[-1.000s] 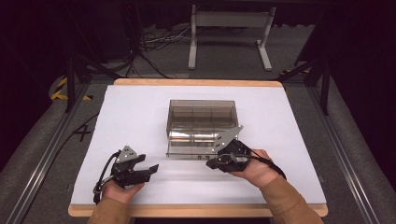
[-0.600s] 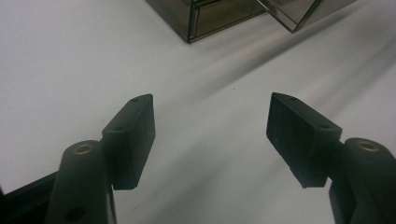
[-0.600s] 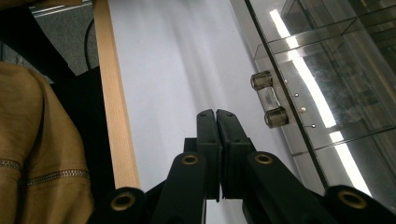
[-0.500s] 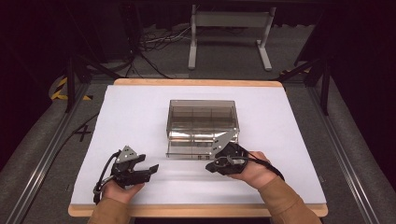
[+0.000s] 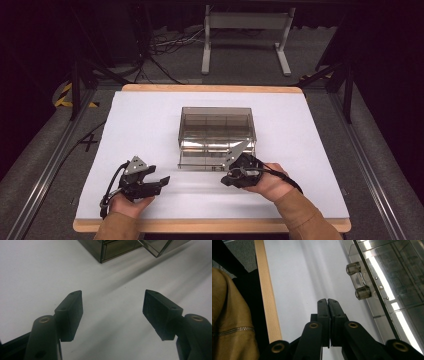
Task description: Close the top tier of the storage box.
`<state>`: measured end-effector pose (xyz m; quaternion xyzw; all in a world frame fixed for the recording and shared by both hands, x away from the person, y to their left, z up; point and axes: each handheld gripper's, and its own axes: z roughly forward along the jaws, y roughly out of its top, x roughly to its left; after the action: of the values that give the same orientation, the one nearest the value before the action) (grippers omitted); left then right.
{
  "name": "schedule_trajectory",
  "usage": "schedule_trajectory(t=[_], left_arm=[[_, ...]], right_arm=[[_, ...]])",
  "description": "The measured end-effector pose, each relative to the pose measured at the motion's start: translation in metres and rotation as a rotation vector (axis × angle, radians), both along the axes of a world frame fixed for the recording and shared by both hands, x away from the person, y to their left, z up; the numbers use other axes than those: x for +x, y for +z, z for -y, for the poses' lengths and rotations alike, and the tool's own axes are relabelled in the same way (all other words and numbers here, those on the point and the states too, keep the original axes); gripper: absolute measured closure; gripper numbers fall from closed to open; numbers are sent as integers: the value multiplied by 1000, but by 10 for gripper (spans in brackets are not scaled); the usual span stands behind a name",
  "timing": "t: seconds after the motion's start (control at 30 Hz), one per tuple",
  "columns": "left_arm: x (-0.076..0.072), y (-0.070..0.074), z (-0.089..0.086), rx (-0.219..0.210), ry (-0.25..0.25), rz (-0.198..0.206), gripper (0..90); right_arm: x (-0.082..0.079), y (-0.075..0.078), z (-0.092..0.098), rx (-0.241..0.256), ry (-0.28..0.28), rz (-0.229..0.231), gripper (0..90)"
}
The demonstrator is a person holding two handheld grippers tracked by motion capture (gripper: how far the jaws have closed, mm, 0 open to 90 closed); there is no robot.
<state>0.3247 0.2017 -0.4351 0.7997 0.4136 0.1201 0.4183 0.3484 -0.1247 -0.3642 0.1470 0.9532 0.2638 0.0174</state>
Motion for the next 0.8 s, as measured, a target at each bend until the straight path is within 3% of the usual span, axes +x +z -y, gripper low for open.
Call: schedule_trajectory(t=[0.8], left_arm=[[0,0,0,1,1,1,332]], right_arm=[[12,-3,-1,-34,-88,68,889]])
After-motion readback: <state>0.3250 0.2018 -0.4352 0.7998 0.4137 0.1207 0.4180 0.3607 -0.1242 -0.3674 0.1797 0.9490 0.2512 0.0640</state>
